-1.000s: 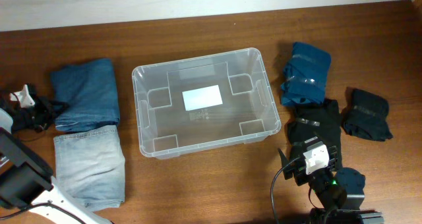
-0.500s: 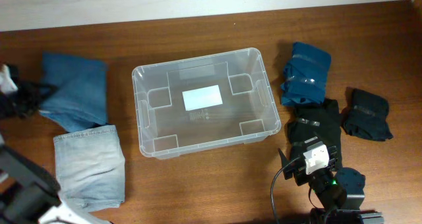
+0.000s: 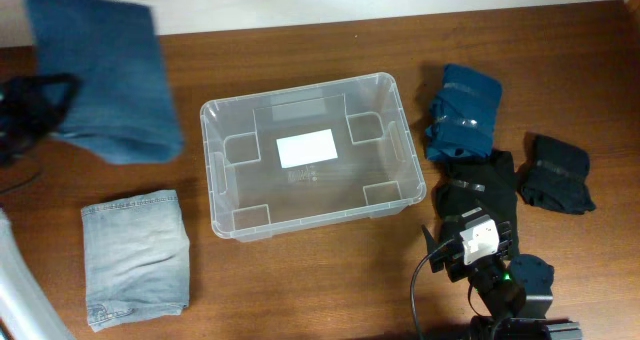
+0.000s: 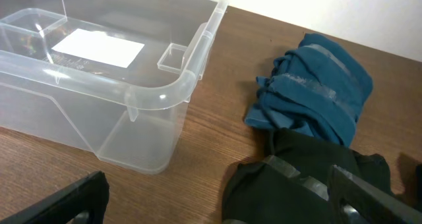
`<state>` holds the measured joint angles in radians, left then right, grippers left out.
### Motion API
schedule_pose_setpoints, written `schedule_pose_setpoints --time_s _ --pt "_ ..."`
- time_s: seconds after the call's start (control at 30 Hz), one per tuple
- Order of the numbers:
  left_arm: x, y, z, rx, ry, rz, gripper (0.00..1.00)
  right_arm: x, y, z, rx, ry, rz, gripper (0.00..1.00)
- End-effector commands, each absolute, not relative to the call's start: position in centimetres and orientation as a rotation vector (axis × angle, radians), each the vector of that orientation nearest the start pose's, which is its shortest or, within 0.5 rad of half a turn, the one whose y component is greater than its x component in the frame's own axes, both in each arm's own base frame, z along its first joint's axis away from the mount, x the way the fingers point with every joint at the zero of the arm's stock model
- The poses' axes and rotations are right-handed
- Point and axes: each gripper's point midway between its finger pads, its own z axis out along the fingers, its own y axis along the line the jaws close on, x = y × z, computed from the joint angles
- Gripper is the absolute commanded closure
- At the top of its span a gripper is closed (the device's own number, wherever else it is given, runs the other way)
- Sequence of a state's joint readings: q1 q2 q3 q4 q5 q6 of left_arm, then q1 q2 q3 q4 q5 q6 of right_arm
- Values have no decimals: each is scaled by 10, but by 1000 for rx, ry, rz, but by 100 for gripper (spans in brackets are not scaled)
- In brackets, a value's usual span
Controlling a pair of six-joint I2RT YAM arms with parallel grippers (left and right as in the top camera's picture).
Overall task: Pack container
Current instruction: 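Lift the dark-blue denim and lower it into the container's right half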
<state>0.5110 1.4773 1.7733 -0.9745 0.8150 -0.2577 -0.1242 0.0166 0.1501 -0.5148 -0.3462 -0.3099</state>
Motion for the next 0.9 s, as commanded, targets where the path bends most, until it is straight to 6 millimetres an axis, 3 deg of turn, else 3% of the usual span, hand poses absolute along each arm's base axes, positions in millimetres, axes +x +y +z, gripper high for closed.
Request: schedule_pose_setpoints --time_s 0.0,0.07,0.3,0.33,0.4,0.87 --pt "360 0 421 -322 2047 -856 100 215 35 120 -405 1891 74 2" --pt "361 -41 413 -289 2112 -888 100 215 35 120 -406 1890 74 2" --pt "366 -127 379 -288 2229 -901 100 215 35 120 -405 1891 74 2" --pt "367 -153 367 -285 2253 -918 100 215 35 120 -406 1890 74 2" --pt "368 -176 350 -303 2279 -900 99 215 35 120 -405 1891 74 2" --pt "379 -265 264 -505 2371 -1015 100 215 35 120 -405 1891 74 2"
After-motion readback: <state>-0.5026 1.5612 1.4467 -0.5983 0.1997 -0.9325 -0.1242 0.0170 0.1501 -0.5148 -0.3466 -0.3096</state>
